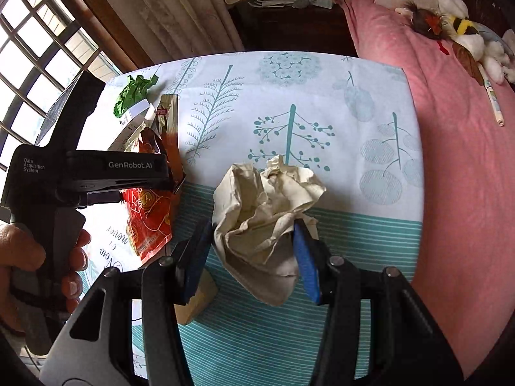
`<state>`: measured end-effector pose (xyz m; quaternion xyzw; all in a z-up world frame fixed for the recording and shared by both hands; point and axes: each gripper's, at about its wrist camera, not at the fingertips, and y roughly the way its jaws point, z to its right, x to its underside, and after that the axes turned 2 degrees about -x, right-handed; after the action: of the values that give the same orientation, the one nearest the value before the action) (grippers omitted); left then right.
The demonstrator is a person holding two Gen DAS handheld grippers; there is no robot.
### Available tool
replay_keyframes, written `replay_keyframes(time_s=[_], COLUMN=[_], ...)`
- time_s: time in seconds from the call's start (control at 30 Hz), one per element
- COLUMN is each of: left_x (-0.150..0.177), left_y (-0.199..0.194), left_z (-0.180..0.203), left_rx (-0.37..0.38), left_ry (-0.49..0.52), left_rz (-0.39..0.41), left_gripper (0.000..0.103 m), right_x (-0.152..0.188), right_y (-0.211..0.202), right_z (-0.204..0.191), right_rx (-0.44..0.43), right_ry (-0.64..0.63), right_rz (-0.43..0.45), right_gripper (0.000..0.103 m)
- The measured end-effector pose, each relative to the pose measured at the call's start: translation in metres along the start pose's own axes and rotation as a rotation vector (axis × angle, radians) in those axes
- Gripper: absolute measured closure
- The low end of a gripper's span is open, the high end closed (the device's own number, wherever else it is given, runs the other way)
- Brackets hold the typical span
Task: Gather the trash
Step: 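Grasp the orange snack packet with the left tool while the right tool grasps the crumpled tissue, then carry the packet and tissue down over the bin and open both tools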
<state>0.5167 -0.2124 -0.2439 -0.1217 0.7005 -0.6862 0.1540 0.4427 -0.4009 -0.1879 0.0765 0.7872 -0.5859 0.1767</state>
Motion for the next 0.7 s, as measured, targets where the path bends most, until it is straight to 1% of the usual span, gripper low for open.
replay_keyframes(time_s=[0.03, 0.07, 0.1, 0.17, 0.23, 0.33, 0.43, 0.47, 0.57, 0.63, 0.67, 0.7], left_x=[0.003, 0.009, 0.012, 0.02, 0.029, 0.047, 0.078, 0.089, 0.125, 0.15, 0.169, 0.182], left_y=[-0.004, -0.007, -0.01, -0.014, -0.022, -0.04, -0.063, -0.071, -0.098, -0.115, -0.121, -0.128], left_z=[0.003, 0.003, 0.004, -0.001, -0.007, -0.012, -0.025, -0.031, -0.049, -0.062, -0.086, -0.097], left_rx=[-0.005, -0.002, 0.004, 0.027, 0.062, 0.101, 0.161, 0.17, 0.182, 0.183, 0.185, 0.189], left_ry=[0.026, 0.05, 0.066, 0.071, 0.069, 0.121, 0.176, 0.196, 0.273, 0.331, 0.363, 0.391], left_rz=[0.011, 0.016, 0.022, 0.015, 0.012, 0.029, 0.039, 0.045, 0.081, 0.116, 0.139, 0.16], left_gripper=[0.047, 0.055, 0.061, 0.065, 0.066, 0.066, 0.066, 0.066, 0.066, 0.066, 0.066, 0.066], right_x=[0.001, 0.002, 0.003, 0.005, 0.008, 0.015, 0.025, 0.03, 0.051, 0.071, 0.082, 0.095], right_y=[0.0, -0.001, -0.001, -0.004, -0.011, -0.025, -0.044, -0.05, -0.073, -0.091, -0.099, -0.108], right_z=[-0.001, -0.003, -0.005, -0.009, -0.015, -0.027, -0.043, -0.049, -0.072, -0.093, -0.104, -0.115], right_rx=[0.0, 0.0, -0.001, -0.003, -0.005, -0.018, -0.024, -0.03, -0.052, -0.056, -0.055, -0.06], right_ry=[-0.001, -0.001, 0.0, 0.001, 0.005, 0.009, 0.004, 0.006, 0.017, 0.019, 0.022, 0.028], right_rz=[0.001, 0.003, 0.004, 0.009, 0.021, 0.043, 0.066, 0.072, 0.091, 0.107, 0.116, 0.124], right_gripper=[0.056, 0.056, 0.056, 0.056, 0.056, 0.056, 0.056, 0.056, 0.056, 0.056, 0.056, 0.056])
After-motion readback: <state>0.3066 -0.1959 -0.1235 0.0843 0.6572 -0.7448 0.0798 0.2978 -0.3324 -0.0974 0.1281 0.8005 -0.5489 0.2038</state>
